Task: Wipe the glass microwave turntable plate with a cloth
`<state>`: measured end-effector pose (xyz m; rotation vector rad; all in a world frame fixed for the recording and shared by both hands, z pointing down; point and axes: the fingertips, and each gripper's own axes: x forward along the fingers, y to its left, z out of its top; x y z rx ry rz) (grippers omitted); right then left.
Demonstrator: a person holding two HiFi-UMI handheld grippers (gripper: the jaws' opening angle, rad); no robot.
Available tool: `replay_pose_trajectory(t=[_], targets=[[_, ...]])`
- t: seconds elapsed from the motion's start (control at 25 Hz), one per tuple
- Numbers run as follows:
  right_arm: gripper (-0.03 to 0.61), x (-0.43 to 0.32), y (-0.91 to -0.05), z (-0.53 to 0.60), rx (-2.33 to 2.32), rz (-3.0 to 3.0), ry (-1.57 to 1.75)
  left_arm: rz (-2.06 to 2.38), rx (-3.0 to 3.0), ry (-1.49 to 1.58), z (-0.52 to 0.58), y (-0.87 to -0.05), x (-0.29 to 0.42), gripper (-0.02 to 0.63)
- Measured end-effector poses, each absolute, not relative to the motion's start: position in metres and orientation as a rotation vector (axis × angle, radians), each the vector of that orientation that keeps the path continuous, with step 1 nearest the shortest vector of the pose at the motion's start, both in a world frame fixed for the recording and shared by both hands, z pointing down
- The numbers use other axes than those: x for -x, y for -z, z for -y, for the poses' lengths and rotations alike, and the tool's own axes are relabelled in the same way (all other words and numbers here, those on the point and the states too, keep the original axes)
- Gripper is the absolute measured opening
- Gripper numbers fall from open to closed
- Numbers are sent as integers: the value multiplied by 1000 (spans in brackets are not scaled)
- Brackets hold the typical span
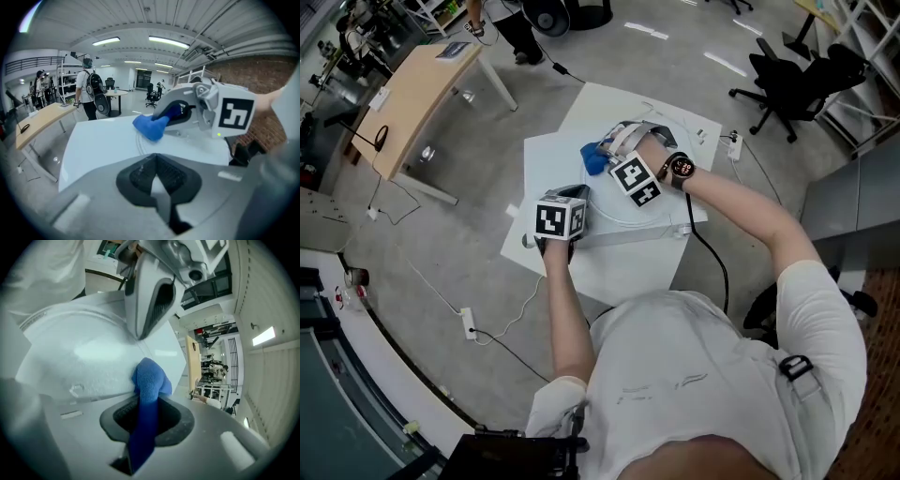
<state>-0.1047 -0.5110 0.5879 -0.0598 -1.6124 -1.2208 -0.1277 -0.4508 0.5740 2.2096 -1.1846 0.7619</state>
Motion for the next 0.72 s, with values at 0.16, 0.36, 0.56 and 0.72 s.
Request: replay_pose_trajectory(t=[0.16,0.36,0.56,0.72], targets=[[55,59,-588,543,3,1554,1137,1191,-2213,-762,451,-573,128,2],[55,-10,-581,530,-27,1579,1006,1176,-2215,-761,451,-575,128,2],[60,-57,-580,464,70,1685,837,1189,-2216,-769,451,-574,127,2],[71,-54,-574,403,196,1766,770,1181,-2227,-766,451,-575,124,2]])
